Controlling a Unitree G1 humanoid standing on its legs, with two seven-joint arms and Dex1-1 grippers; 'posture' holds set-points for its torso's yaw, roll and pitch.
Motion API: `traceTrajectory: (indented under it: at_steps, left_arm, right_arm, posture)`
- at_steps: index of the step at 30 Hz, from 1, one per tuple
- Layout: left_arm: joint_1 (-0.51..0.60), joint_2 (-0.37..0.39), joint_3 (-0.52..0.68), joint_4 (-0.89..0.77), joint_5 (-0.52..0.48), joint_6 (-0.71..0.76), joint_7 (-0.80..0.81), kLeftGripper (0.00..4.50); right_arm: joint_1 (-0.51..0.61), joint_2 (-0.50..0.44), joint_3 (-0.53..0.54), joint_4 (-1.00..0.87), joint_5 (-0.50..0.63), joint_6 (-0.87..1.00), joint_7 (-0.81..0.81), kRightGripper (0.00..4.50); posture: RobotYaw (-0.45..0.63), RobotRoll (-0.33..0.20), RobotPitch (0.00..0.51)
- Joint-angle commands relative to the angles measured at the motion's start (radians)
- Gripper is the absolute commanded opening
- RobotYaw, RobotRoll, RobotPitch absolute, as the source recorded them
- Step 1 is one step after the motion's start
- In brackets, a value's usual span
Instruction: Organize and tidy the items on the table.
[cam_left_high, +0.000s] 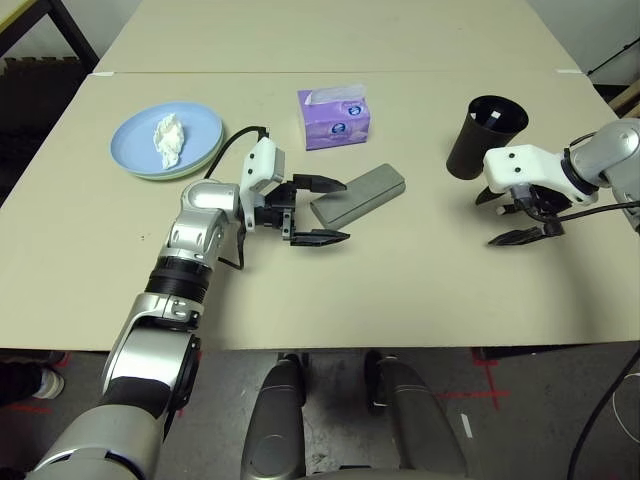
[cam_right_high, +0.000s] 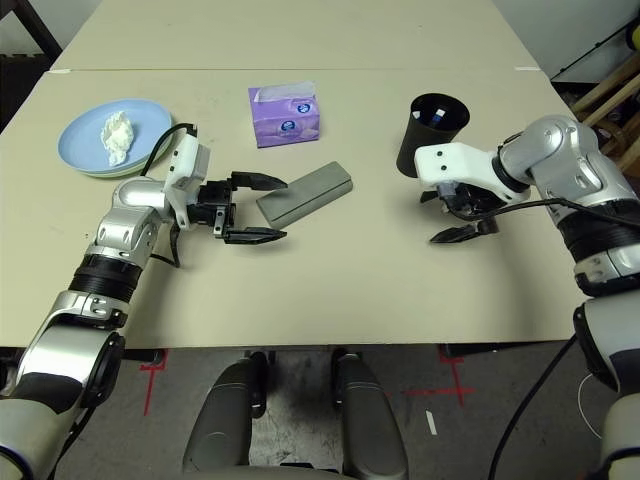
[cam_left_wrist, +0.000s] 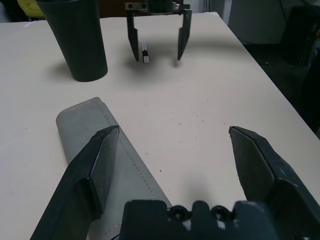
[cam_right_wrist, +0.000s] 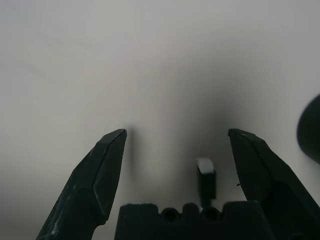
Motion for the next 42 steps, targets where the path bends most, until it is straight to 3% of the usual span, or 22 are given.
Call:
traceTrajectory:
  at_steps: [1,12,23,42]
  left_arm:
    - [0.022,0.007,-0.012,-0.030,-0.003,0.010,-0.009,4.50]
    - [0.042,0.014,-0.011,-0.068,0.002,0.024,0.009,4.50]
    - [0.066,0.035,-0.010,-0.108,-0.005,0.049,0.009,4.50]
    - [0.122,0.062,-0.009,-0.207,-0.031,0.127,0.020,4.50]
  right_arm:
    - [-0.049,0.017,0.019,0.089,-0.060,-0.076,-0.019,4.49]
    - [-0.118,0.025,0.013,0.229,-0.151,-0.195,-0.030,4.49]
    - [-0.117,0.022,-0.009,0.245,-0.157,-0.205,-0.030,4.49]
    - [-0.143,-0.004,-0.003,0.272,-0.178,-0.238,-0.034,4.49]
  posture:
    - [0.07,0.000,0.236]
    - [0.08,0.000,0.250]
    - [0.07,0.000,0.259]
    - [0.05,0.000,0.356]
